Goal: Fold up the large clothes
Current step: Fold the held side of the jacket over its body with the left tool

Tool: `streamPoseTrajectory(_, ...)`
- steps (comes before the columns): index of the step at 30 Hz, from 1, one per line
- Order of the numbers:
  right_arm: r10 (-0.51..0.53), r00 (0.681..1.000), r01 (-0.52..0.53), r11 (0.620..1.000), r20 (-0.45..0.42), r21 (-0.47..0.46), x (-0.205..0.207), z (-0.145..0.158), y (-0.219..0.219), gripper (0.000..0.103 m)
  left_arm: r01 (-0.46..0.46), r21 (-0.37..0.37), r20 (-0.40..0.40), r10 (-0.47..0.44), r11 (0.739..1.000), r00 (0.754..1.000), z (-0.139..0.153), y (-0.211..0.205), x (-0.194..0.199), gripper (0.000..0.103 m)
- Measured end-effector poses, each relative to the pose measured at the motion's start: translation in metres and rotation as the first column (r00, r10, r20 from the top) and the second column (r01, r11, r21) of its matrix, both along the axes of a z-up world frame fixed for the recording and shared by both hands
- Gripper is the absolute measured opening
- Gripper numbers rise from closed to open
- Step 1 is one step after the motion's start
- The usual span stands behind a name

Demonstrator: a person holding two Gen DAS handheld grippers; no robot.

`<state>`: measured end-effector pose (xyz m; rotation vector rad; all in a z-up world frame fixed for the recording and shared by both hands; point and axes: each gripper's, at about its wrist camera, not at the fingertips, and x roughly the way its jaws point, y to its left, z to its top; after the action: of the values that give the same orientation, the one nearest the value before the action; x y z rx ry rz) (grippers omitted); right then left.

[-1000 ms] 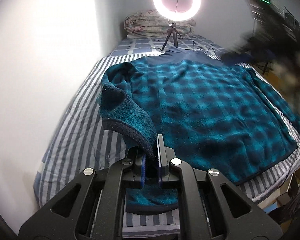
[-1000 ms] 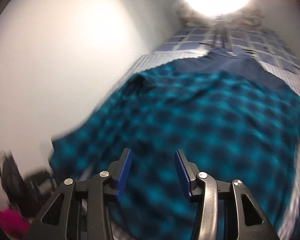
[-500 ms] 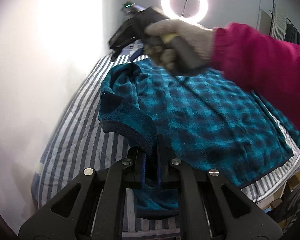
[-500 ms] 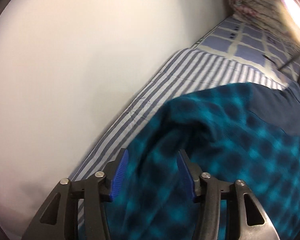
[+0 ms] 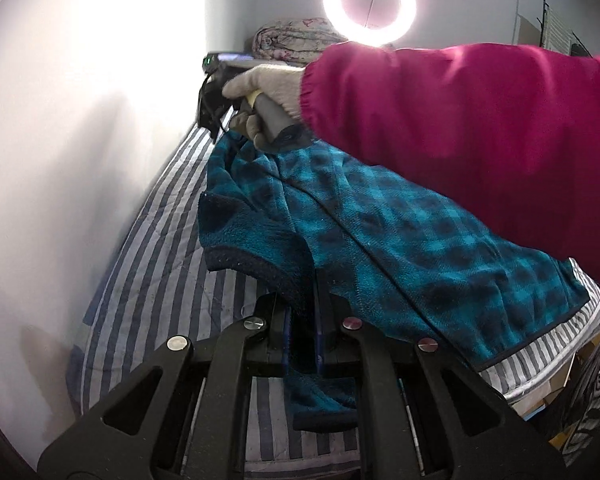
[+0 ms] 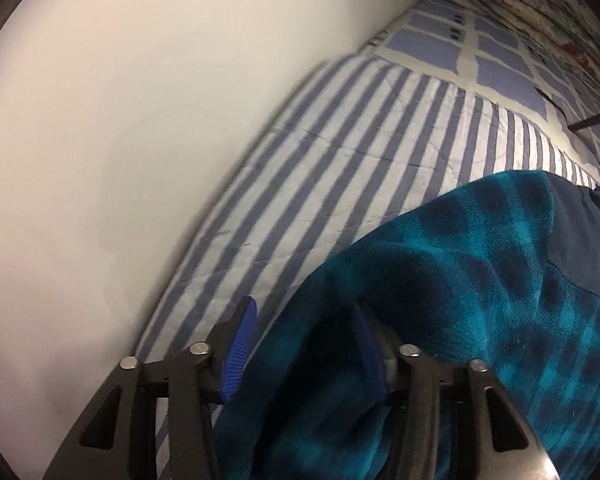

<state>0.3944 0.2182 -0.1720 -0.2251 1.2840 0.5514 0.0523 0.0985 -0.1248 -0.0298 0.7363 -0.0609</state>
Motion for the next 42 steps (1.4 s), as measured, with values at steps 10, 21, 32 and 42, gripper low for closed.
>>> streamPoseTrajectory(10, -0.121, 0.992, 0.123, 0.969, -0.020, 0.214, 0.024, 0.048, -0.074, 0.002, 0.017, 0.158, 0.029, -0.022, 0.987, 0.999, -0.002, -0.006, -0.004, 0.006)
streamPoseTrajectory(21, -0.285, 0.955, 0.297, 0.882, -0.088, 0.365, 0.027, 0.048, -0.262, 0.003, 0.199, 0.396, -0.018, -0.209, 0.896, 0.978, -0.035, -0.063, -0.026, 0.009)
streamPoseTrajectory(32, -0.277, 0.960, 0.278, 0.946, -0.030, 0.166, -0.031, 0.036, -0.310, 0.039, 0.337, 0.286, -0.048, -0.338, 0.897, 0.940, -0.028, -0.083, -0.065, 0.051)
streamPoseTrajectory(42, -0.094, 0.991, 0.110, 0.979, -0.099, 0.174, -0.151, 0.025, -0.305, 0.049, 0.026, -0.326, -0.187, -0.092, 0.945, 0.978, -0.029, 0.027, -0.026, 0.050)
